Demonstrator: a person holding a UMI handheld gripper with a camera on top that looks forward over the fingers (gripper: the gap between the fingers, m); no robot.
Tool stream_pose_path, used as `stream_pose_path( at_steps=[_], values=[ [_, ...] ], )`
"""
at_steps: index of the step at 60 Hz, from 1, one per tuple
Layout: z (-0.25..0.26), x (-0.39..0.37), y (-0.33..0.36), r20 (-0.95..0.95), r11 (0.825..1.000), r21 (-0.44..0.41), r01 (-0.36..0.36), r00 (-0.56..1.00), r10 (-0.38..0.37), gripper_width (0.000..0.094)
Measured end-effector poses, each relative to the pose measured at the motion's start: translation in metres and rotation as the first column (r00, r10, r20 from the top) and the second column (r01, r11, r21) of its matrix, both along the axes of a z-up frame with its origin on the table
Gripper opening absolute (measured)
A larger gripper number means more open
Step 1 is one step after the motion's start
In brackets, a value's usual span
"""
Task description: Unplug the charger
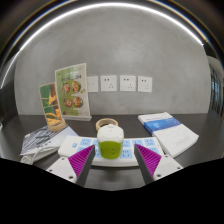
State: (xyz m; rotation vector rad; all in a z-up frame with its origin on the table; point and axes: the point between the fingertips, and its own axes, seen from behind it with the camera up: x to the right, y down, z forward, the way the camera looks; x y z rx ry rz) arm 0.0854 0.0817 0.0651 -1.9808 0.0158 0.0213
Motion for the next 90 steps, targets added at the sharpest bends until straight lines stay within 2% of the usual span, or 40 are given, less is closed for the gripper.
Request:
stream_pose_path(
  at_steps=[4, 9, 10, 13, 22, 27, 34, 37, 39, 42, 44, 48, 55, 61, 65, 72, 79, 85, 90],
  values=[
    [-0.002, -0.003, 0.022, -0.013, 0.999, 0.012, -0.034, 0.999, 0.034, 0.0809],
    [-0.005, -0.011, 0.043, -0.034, 0.996, 0.031, -0.082, 0.996, 0.083, 0.0760],
    [-0.005, -0.013, 0.046, -0.041, 0.996, 0.033, -0.087, 0.995, 0.089, 0.0787],
    [-0.010, -0.014, 0.053, -0.055, 0.995, 0.031, -0.091, 0.994, 0.092, 0.0511],
    [-0.006, -0.013, 0.054, -0.039, 0.994, 0.084, -0.071, 0.996, 0.074, 0.0361],
    [-0.006, -0.013, 0.055, -0.006, 0.993, 0.102, -0.058, 0.998, 0.059, 0.0330],
    [-0.006, -0.013, 0.055, -0.001, 0.995, 0.083, -0.052, 0.999, 0.052, 0.0320],
    [0.013, -0.012, 0.053, -0.012, 0.994, 0.099, -0.044, 0.999, 0.046, 0.0322],
    [0.047, -0.007, 0.053, 0.001, 0.986, 0.166, -0.024, 1.000, 0.024, 0.0322],
    [0.106, 0.003, 0.048, 0.078, 0.958, 0.287, -0.012, 0.997, -0.011, 0.0320],
    [0.138, 0.010, 0.043, 0.111, 0.943, 0.333, -0.005, 0.993, -0.034, 0.0319],
    [0.186, 0.020, 0.032, 0.086, 0.923, 0.385, 0.020, 0.995, -0.057, 0.0319],
    [0.213, 0.065, 0.015, 0.126, 0.915, 0.395, 0.078, 0.982, -0.138, 0.0317],
    [0.182, 0.111, 0.009, 0.157, 0.932, 0.338, 0.129, 0.969, -0.191, 0.0317],
    [0.145, 0.140, 0.014, 0.170, 0.960, 0.240, 0.144, 0.967, -0.188, 0.0318],
    [0.067, 0.194, 0.017, 0.174, 0.985, 0.062, 0.161, 0.970, -0.170, 0.0336],
    [0.007, 0.220, 0.027, 0.117, 0.992, -0.081, 0.097, 0.989, -0.087, 0.0360],
    [-0.022, 0.235, 0.043, 0.099, 0.989, -0.145, 0.033, 0.995, -0.019, 0.0375],
    [-0.022, 0.234, 0.053, 0.076, 0.986, -0.164, -0.025, 0.996, 0.038, 0.0405]
  ],
)
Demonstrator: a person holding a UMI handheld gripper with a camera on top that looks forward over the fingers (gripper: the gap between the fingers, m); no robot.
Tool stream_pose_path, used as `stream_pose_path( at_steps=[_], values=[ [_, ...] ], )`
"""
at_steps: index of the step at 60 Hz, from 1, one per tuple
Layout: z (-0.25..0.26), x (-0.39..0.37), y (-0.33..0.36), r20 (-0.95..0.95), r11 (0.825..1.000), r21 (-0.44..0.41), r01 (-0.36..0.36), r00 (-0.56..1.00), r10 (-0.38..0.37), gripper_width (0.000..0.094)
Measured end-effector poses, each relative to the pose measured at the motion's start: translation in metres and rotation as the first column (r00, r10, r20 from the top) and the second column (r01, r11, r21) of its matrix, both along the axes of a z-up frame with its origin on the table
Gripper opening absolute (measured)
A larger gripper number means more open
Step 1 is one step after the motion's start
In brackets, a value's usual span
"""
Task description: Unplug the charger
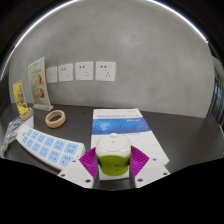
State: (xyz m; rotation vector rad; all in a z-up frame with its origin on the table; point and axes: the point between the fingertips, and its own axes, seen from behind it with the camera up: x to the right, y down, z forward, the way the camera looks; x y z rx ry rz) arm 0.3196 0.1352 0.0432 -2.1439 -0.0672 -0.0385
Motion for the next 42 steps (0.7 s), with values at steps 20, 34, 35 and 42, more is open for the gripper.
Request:
stream_pose_path(
  at_steps=[20, 34, 35, 42],
  values=[
    [-0.019, -0.003, 0.019, -0.050, 0.997, -0.066, -0.028, 0.998, 0.025, 0.0723],
    [0.014, 0.001, -0.019, -0.065, 1.000, 0.010, 0.016, 0.998, -0.015, 0.0843],
    [0.017, 0.001, -0.024, -0.067, 1.000, 0.015, 0.021, 0.998, -0.020, 0.0843],
    [0.041, -0.005, -0.069, -0.060, 0.995, 0.063, 0.076, 0.996, -0.073, 0.0837]
  ],
)
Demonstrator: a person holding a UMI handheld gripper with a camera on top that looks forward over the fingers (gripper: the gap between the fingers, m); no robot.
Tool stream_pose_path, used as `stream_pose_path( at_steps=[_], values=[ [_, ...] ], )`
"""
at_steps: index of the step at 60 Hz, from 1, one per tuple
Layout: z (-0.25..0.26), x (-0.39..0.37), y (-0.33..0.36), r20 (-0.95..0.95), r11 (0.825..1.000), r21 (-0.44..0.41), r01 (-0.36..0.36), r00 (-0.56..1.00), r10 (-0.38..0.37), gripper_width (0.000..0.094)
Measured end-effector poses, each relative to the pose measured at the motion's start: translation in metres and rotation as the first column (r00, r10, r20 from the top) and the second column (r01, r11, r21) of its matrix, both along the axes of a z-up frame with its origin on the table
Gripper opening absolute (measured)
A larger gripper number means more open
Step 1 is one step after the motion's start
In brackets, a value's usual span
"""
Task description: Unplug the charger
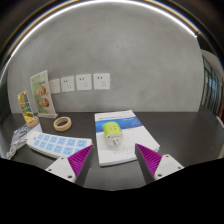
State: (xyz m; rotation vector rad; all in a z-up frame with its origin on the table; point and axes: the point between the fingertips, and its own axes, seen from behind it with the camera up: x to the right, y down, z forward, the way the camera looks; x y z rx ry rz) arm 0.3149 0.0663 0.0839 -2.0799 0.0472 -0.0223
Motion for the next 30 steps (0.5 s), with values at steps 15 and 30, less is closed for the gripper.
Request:
stream_pose_path(
  at_steps=[15, 30],
  values=[
    [0.015, -0.098, -0.142, -0.049, 0.999, 0.024, -0.044, 0.998, 0.045, 0.0844],
    [0.021, -0.130, -0.253, 0.041, 0.999, 0.031, -0.014, 0.999, 0.013, 0.0844]
  ],
)
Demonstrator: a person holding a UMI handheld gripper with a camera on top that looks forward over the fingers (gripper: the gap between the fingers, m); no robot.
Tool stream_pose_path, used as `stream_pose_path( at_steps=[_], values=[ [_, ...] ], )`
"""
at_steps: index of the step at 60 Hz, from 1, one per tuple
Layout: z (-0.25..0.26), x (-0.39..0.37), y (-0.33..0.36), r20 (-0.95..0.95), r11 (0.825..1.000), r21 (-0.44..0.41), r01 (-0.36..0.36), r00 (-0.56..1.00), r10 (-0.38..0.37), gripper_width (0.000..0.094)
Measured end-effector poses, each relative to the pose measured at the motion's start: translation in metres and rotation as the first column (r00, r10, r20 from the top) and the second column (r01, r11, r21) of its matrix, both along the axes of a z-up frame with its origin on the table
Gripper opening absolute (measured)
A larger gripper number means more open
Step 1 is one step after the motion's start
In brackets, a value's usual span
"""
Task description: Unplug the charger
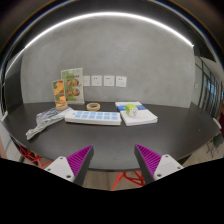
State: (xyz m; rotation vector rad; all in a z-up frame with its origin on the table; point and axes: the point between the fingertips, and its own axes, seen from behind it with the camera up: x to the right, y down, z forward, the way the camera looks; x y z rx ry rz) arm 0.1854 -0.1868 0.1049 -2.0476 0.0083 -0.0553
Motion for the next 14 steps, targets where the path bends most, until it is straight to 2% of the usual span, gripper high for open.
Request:
stream_pose_path(
  at_steps=[7, 14],
  values=[
    [0.001, 0.014, -0.020, 0.009, 1.000, 0.014, -0.012, 1.000, 0.012, 0.0843],
    [-0.005, 0.058, -0.027, 0.047, 1.000, 0.018, 0.022, 0.999, -0.023, 0.0849]
  ],
)
